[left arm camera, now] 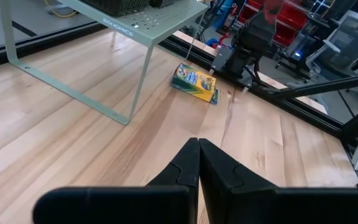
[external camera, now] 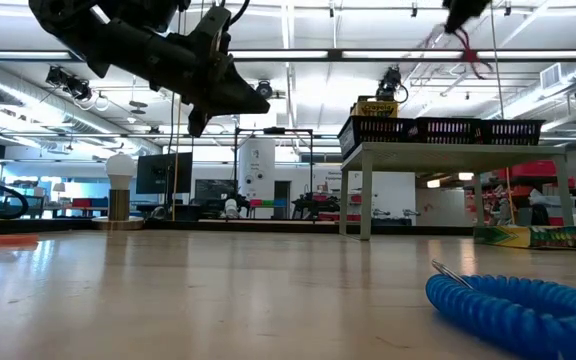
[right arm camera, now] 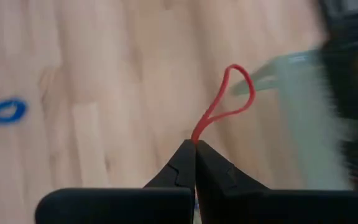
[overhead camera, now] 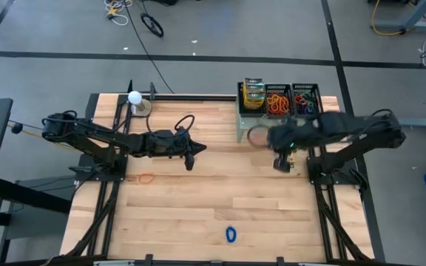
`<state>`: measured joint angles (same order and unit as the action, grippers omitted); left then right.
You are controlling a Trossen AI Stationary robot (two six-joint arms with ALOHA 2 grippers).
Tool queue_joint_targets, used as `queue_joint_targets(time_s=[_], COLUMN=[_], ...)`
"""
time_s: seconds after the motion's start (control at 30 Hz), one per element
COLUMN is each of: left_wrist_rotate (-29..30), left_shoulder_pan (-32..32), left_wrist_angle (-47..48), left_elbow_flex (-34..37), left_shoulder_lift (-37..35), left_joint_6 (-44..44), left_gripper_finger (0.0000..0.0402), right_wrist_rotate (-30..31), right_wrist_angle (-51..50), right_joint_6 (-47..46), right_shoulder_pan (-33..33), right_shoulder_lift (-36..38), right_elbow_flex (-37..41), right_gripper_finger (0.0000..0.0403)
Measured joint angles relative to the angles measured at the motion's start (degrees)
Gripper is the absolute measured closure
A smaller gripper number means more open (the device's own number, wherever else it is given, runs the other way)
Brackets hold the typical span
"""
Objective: Pick & Place Office Desk Supplies
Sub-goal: Put the red rubber band into the right black basket on the shelf
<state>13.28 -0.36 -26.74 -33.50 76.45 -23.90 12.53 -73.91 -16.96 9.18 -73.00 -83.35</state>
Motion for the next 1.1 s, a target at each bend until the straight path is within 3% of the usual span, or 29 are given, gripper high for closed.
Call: queue_joint_targets(time_s=[0.27,0.47,0.63,0.83,1.1], left_wrist_rotate=[0.2,0.2,0.2,0.2,0.2], left_shoulder_pan=[0.0,0.0,0.0,0.0,0.0], left_wrist_angle=[0.1,0.0,0.0,0.0,0.0], left_elbow_flex=[0.0,0.0,0.0,0.0,0.0], left_shoulder_lift=[0.3,0.3,0.3,0.3,0.3], left_joint_6=[-0.1,-0.1,-0.1,-0.1,-0.4], left_gripper_finger=[0.0392,0.0392,0.0392,0.0392,0.0392], right_wrist_rotate=[5.4,5.7,2.5,-3.4,-6.5], right_wrist_angle=[-4.3,-3.8,-1.2,8.5,15.3], right_joint_6=[-4.6,-4.0,-2.8,-1.9,-3.8], right_shoulder_pan=[-8.3,-20.9,-34.5,-48.6,-54.8], right_shoulder_lift=[0.0,0.0,-0.1,-0.1,-0.2], right_elbow_flex=[-14.9,-17.5,-12.2,-0.2,12.3], right_gripper_finger=[0.0398,0.0399,0.0399,0.0399,0.0395])
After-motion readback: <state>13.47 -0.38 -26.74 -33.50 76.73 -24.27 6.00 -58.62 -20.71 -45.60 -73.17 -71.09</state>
